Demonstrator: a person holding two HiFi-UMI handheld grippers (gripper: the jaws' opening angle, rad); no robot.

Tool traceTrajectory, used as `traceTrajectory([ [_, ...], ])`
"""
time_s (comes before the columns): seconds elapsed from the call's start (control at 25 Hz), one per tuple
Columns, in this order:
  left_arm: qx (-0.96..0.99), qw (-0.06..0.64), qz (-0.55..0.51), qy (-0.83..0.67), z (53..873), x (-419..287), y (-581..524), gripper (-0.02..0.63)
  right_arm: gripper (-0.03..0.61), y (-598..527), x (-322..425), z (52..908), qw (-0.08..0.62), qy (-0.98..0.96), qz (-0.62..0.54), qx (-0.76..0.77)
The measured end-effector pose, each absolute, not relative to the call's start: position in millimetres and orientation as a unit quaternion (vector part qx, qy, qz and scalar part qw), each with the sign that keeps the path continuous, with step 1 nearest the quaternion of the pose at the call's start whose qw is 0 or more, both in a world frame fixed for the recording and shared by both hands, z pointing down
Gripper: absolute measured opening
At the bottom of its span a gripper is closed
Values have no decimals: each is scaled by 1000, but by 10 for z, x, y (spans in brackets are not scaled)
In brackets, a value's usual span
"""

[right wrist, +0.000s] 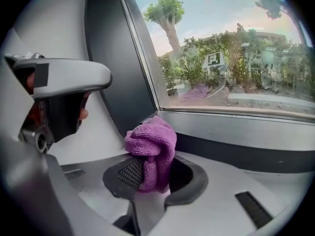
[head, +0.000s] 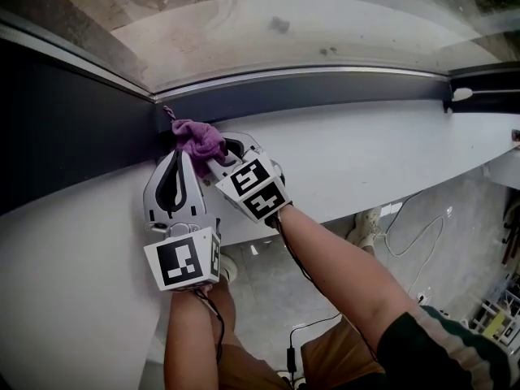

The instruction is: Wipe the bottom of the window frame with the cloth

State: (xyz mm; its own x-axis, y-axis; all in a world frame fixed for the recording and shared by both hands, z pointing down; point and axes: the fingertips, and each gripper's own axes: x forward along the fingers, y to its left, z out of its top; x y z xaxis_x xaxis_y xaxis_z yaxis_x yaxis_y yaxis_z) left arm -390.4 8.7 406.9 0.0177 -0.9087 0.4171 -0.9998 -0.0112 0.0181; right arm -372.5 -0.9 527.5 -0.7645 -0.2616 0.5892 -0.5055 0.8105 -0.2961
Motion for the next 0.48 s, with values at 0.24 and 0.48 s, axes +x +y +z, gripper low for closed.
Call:
traceTrajectory([
  [0.24,703,160,155,-675,4094,-3713,-11,9,110,-114,-3453,5339,279,-904,235,223],
  [0.48,711,158,166,-665,4122,-3488,-149,9,109,-237,-3190,5380,280,-900,244,226],
])
